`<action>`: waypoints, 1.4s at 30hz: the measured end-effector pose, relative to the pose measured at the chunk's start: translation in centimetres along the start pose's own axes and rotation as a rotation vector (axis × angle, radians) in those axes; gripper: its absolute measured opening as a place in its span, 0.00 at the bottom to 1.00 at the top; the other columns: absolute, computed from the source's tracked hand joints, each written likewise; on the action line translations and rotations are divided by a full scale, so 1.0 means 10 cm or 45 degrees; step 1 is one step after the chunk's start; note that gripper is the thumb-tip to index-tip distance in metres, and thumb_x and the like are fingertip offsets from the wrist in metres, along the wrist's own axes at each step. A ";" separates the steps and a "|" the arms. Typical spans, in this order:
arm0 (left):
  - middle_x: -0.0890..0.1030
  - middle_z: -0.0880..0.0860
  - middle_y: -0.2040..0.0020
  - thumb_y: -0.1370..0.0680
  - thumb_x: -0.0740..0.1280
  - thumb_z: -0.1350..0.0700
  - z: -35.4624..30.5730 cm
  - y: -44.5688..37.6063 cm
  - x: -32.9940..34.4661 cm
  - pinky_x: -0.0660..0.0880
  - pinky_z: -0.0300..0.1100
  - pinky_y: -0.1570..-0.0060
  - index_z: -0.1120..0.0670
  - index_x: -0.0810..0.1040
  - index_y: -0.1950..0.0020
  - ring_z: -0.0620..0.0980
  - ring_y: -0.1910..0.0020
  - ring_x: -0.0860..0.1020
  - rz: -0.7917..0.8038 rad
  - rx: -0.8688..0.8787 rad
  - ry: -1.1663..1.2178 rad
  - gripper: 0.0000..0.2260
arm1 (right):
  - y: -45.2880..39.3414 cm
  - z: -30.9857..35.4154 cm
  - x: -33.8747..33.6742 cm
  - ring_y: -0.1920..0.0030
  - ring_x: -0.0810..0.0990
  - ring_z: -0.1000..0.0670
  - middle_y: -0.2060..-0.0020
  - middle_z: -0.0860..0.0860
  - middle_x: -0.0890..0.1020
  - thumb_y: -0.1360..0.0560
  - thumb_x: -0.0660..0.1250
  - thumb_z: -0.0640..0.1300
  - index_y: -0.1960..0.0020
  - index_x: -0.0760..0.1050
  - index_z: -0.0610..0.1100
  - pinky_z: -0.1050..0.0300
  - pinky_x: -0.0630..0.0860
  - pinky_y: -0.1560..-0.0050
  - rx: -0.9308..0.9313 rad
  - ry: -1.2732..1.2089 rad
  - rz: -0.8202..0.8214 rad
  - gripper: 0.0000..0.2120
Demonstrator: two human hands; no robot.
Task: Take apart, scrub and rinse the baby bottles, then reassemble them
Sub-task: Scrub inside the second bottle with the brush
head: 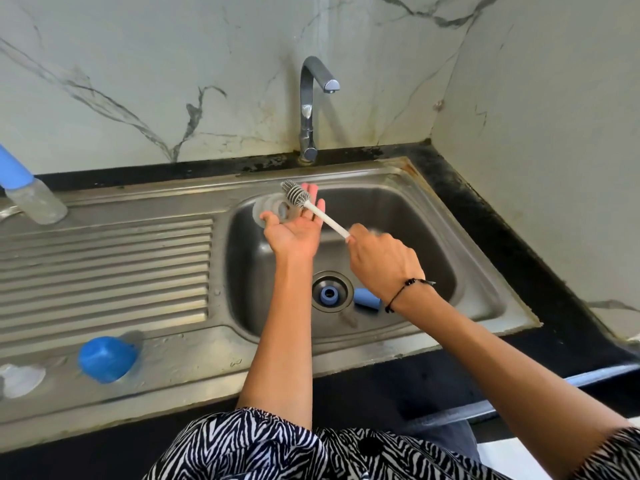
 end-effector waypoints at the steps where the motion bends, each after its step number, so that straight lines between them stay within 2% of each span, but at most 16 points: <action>1: 0.72 0.61 0.32 0.18 0.45 0.39 -0.06 -0.02 -0.01 0.64 0.53 0.35 0.62 0.66 0.31 0.58 0.32 0.70 -0.007 0.020 0.038 0.31 | 0.05 -0.01 0.03 0.67 0.69 0.41 0.65 0.46 0.74 0.18 0.47 0.48 0.48 0.64 0.44 0.51 0.66 0.66 -0.013 0.036 0.001 0.10; 3: 0.76 0.60 0.37 0.18 0.46 0.39 -0.15 -0.04 -0.06 0.64 0.53 0.34 0.63 0.69 0.36 0.57 0.34 0.73 -0.032 0.048 0.043 0.30 | 0.16 0.01 0.10 0.68 0.69 0.41 0.67 0.48 0.73 0.18 0.47 0.49 0.45 0.64 0.45 0.53 0.64 0.68 -0.071 0.171 0.002 0.11; 5: 0.79 0.58 0.52 0.19 0.47 0.39 -0.15 -0.05 -0.10 0.67 0.52 0.35 0.62 0.72 0.47 0.55 0.45 0.78 -0.087 0.028 -0.093 0.28 | 0.19 0.06 0.13 0.68 0.72 0.41 0.65 0.47 0.78 0.18 0.48 0.48 0.44 0.65 0.45 0.54 0.64 0.70 -0.140 0.288 -0.020 0.11; 9: 0.72 0.55 0.65 0.18 0.50 0.41 -0.10 -0.07 -0.06 0.66 0.51 0.36 0.61 0.71 0.56 0.53 0.61 0.76 -0.108 0.007 -0.204 0.24 | 0.03 0.14 0.00 0.57 0.81 0.38 0.56 0.45 0.82 0.19 0.51 0.44 0.42 0.66 0.45 0.53 0.64 0.67 -0.252 0.448 -0.109 0.09; 12: 0.72 0.54 0.66 0.18 0.50 0.43 -0.09 -0.07 0.03 0.66 0.51 0.35 0.60 0.71 0.57 0.52 0.62 0.76 -0.066 0.026 -0.247 0.23 | -0.14 0.17 -0.12 0.55 0.80 0.38 0.53 0.45 0.80 0.19 0.51 0.43 0.40 0.66 0.44 0.52 0.63 0.67 -0.338 0.561 -0.146 0.10; 15: 0.75 0.56 0.62 0.18 0.52 0.44 0.11 -0.05 0.09 0.73 0.50 0.46 0.59 0.71 0.49 0.54 0.58 0.78 -0.049 -0.023 -0.357 0.20 | -0.36 0.23 -0.19 0.50 0.79 0.39 0.47 0.44 0.78 0.19 0.53 0.42 0.37 0.67 0.42 0.50 0.68 0.64 -0.385 0.666 -0.166 0.13; 18: 0.78 0.58 0.53 0.18 0.54 0.45 0.17 -0.07 0.08 0.70 0.50 0.42 0.59 0.71 0.44 0.56 0.44 0.77 -0.052 -0.028 -0.319 0.18 | -0.49 0.35 -0.36 0.59 0.80 0.43 0.59 0.46 0.80 0.28 0.68 0.41 0.51 0.77 0.41 0.55 0.71 0.69 -0.431 0.797 -0.302 0.07; 20: 0.79 0.58 0.49 0.18 0.56 0.47 0.09 -0.09 0.05 0.68 0.50 0.39 0.59 0.70 0.39 0.56 0.39 0.76 -0.048 0.014 -0.266 0.17 | -0.52 0.35 -0.29 0.58 0.80 0.42 0.57 0.46 0.80 0.25 0.63 0.41 0.49 0.75 0.41 0.53 0.71 0.67 -0.449 0.815 -0.242 0.06; 22: 0.79 0.58 0.51 0.19 0.58 0.50 0.01 -0.10 0.00 0.67 0.50 0.35 0.59 0.70 0.38 0.55 0.45 0.78 -0.061 0.061 -0.227 0.15 | -0.48 0.33 -0.13 0.53 0.80 0.40 0.51 0.44 0.79 0.21 0.54 0.41 0.44 0.71 0.41 0.51 0.67 0.64 -0.439 0.653 -0.123 0.10; 24: 0.79 0.56 0.54 0.19 0.59 0.51 -0.03 -0.11 -0.09 0.66 0.49 0.33 0.59 0.72 0.42 0.52 0.52 0.79 -0.089 0.104 -0.209 0.12 | -0.43 0.30 -0.06 0.54 0.79 0.40 0.52 0.44 0.79 0.22 0.53 0.43 0.47 0.72 0.43 0.53 0.65 0.62 -0.336 0.408 -0.004 0.10; 27: 0.79 0.53 0.62 0.19 0.59 0.51 -0.07 -0.12 -0.16 0.72 0.46 0.42 0.58 0.74 0.51 0.49 0.59 0.79 -0.104 0.163 -0.199 0.11 | -0.42 0.25 -0.01 0.60 0.74 0.43 0.58 0.46 0.77 0.22 0.54 0.44 0.54 0.71 0.45 0.54 0.66 0.60 -0.199 0.155 0.169 0.08; 31: 0.75 0.52 0.66 0.19 0.61 0.50 -0.01 -0.14 -0.28 0.74 0.43 0.59 0.57 0.73 0.55 0.46 0.72 0.77 -0.264 0.161 -0.242 0.11 | -0.30 0.25 -0.06 0.63 0.71 0.44 0.60 0.47 0.75 0.21 0.53 0.44 0.48 0.72 0.44 0.54 0.65 0.63 -0.251 0.297 0.117 0.10; 35: 0.68 0.52 0.68 0.19 0.60 0.50 0.07 -0.16 -0.49 0.67 0.38 0.70 0.56 0.68 0.60 0.45 0.81 0.66 -0.464 0.058 -0.229 0.13 | -0.16 0.25 0.13 0.56 0.80 0.42 0.54 0.46 0.80 0.21 0.54 0.41 0.45 0.72 0.42 0.54 0.65 0.65 -0.338 0.531 0.058 0.11; 37: 0.66 0.52 0.68 0.18 0.59 0.50 0.07 -0.15 -0.60 0.62 0.37 0.71 0.55 0.66 0.63 0.44 0.85 0.61 -0.556 -0.009 -0.220 0.15 | -0.10 0.26 0.22 0.65 0.82 0.45 0.62 0.48 0.81 0.29 0.58 0.38 0.52 0.77 0.42 0.57 0.64 0.72 -0.407 0.723 -0.025 0.10; 39: 0.66 0.51 0.69 0.19 0.60 0.51 0.08 -0.17 -0.71 0.62 0.37 0.72 0.54 0.65 0.63 0.45 0.84 0.61 -0.625 -0.058 -0.252 0.14 | -0.08 0.23 0.23 0.79 0.76 0.48 0.75 0.50 0.77 0.39 0.62 0.38 0.65 0.78 0.42 0.63 0.57 0.78 -0.419 0.762 -0.135 0.06; 42: 0.67 0.51 0.69 0.21 0.63 0.49 0.05 -0.23 -0.87 0.68 0.40 0.71 0.55 0.67 0.59 0.46 0.76 0.65 -0.706 -0.058 -0.426 0.13 | -0.08 0.18 0.33 0.81 0.73 0.46 0.77 0.47 0.75 0.40 0.62 0.36 0.69 0.76 0.40 0.64 0.56 0.78 -0.496 0.664 -0.184 0.05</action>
Point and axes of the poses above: each hand's wrist, its own y-axis away from the middle knuckle, its own x-axis out of the palm, z = x × y, the point moved 9 cm from there along -y, towards the middle knuckle
